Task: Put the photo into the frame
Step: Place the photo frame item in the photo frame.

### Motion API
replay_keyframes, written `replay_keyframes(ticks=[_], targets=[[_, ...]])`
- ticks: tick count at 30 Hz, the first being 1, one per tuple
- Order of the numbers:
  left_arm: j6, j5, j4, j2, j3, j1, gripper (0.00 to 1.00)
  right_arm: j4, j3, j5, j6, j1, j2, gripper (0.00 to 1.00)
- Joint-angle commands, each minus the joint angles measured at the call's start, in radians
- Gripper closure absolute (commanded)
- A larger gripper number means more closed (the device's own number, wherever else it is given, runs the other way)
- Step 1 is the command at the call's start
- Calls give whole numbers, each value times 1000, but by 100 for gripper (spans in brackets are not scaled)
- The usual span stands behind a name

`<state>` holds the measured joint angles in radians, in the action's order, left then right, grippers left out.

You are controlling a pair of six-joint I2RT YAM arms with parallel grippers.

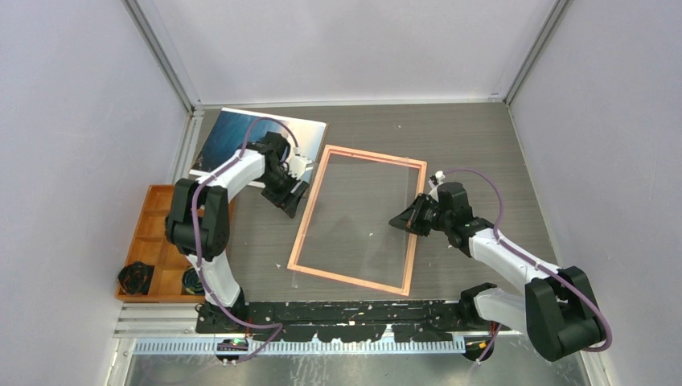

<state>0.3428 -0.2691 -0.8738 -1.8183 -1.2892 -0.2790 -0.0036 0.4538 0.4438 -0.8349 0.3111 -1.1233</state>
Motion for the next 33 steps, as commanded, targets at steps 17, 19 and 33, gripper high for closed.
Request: replay_keyframes(ticks=[17,19,33], targets=[[-39,-57,130,-70,68,-1,52,221,-74,-77,-20,-49,39,99],[-40,-56,133,-73,72,-8,53,236,-69,-68,-20,-55,14,99],[-48,-56,154,-96,86,-35,56,495,-131,152,-106,-57,52,99]])
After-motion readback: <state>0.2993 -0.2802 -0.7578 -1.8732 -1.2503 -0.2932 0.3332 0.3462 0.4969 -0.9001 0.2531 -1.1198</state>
